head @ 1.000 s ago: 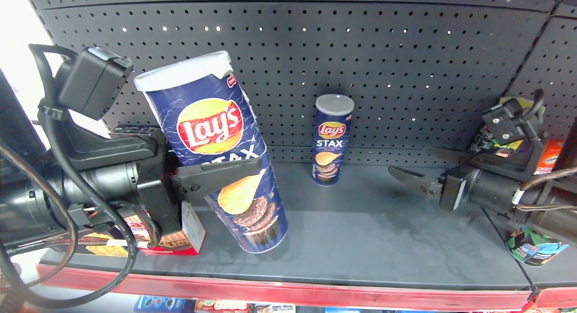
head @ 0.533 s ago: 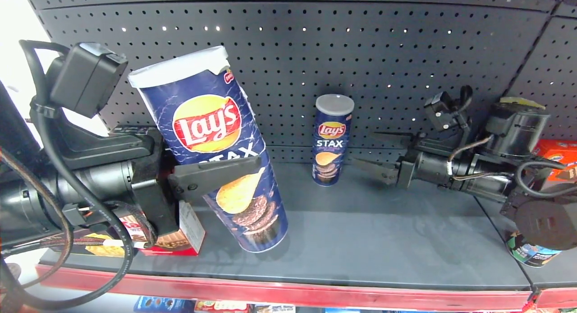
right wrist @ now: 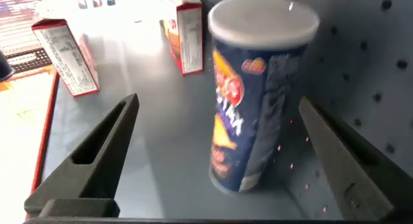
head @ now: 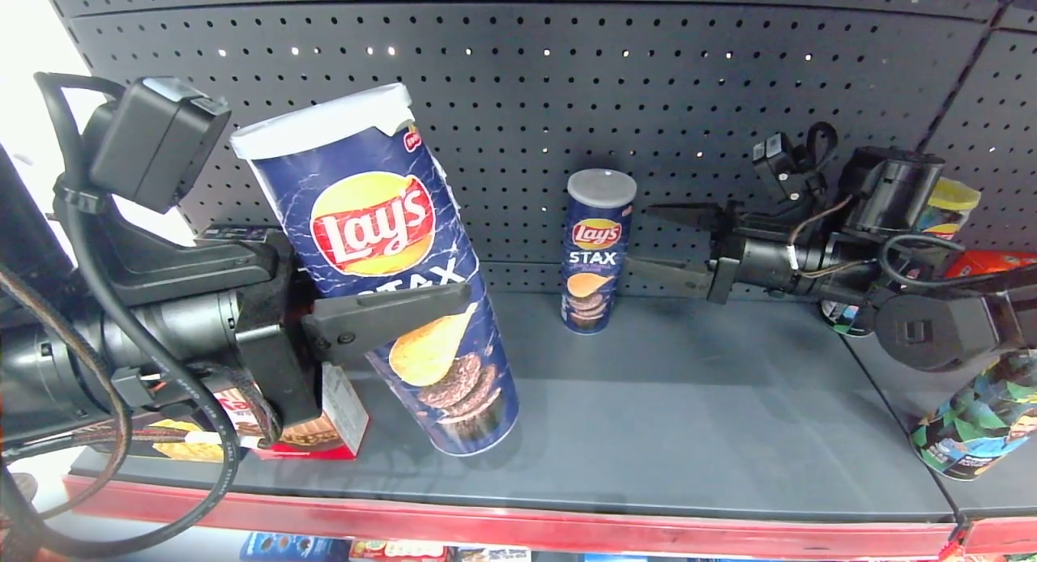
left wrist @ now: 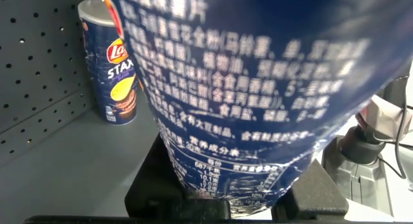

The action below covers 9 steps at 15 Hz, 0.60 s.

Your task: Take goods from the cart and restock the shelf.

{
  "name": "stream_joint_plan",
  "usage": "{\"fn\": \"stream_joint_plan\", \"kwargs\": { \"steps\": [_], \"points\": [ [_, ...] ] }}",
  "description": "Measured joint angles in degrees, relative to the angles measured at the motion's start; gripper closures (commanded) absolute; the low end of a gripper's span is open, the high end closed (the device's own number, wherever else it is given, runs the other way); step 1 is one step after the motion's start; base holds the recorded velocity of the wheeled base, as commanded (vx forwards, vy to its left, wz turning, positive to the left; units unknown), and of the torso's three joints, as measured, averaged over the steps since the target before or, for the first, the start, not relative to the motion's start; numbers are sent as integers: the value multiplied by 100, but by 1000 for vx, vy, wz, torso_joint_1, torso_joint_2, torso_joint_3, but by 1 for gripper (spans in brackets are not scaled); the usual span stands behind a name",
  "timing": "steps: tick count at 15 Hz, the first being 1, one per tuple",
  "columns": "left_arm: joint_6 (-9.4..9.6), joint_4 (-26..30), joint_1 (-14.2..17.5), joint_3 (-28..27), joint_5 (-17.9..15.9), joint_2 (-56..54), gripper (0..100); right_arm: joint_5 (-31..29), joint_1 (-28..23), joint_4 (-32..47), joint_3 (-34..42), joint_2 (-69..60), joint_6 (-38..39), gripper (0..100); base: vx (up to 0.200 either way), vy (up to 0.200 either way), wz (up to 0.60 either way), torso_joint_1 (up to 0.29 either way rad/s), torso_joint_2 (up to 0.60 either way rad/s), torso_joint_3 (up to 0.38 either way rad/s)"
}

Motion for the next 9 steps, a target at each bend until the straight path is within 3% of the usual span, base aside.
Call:
{"fn": "stream_joint_plan", "kwargs": {
  "steps": [9],
  "points": [
    [-6,-9,0,72,-83,-4,100,315,-80,310,-970,786,6,0,0,0,0,0,0,0]
  ]
}}
